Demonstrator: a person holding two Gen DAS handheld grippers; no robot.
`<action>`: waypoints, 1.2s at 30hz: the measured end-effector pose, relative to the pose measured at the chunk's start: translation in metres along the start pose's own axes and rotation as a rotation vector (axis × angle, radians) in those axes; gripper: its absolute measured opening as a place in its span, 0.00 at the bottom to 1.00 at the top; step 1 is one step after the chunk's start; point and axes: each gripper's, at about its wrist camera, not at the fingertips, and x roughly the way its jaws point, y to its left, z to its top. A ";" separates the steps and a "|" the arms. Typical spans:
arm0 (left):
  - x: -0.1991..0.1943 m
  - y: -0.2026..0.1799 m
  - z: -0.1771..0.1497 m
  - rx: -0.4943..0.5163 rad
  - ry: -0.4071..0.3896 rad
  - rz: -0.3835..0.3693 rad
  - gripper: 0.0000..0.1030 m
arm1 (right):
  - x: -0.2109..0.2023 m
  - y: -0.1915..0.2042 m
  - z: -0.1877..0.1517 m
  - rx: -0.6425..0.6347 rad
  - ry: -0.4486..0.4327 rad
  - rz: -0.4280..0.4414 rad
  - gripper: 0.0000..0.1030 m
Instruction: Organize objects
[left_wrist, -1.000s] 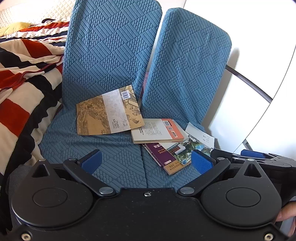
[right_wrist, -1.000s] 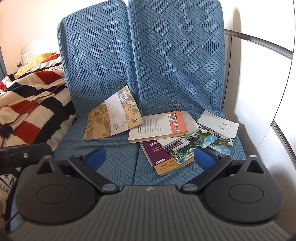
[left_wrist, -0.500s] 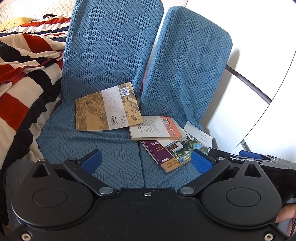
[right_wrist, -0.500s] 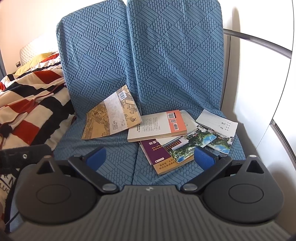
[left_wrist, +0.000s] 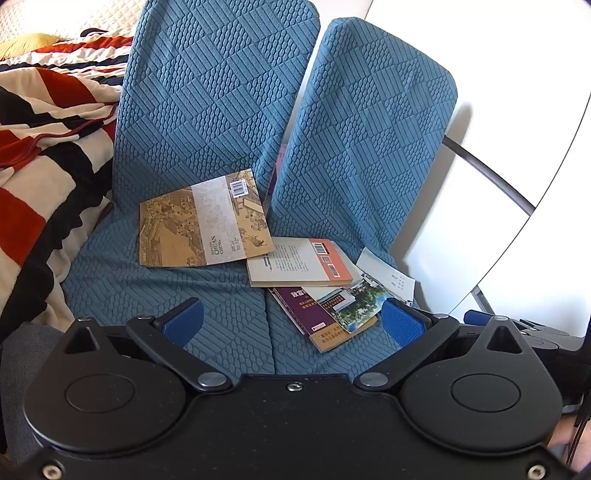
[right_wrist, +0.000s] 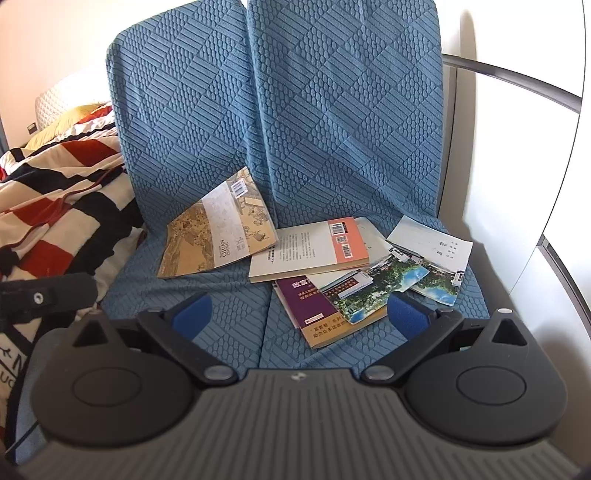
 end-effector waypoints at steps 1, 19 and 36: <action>0.001 0.000 0.001 0.004 -0.001 0.000 1.00 | 0.001 -0.001 0.001 0.002 -0.001 0.000 1.00; 0.030 0.031 0.023 -0.039 -0.012 0.013 1.00 | 0.038 0.005 0.022 -0.011 -0.003 -0.004 1.00; 0.116 0.072 0.037 -0.058 -0.005 0.031 1.00 | 0.117 0.013 0.030 0.001 -0.023 0.063 1.00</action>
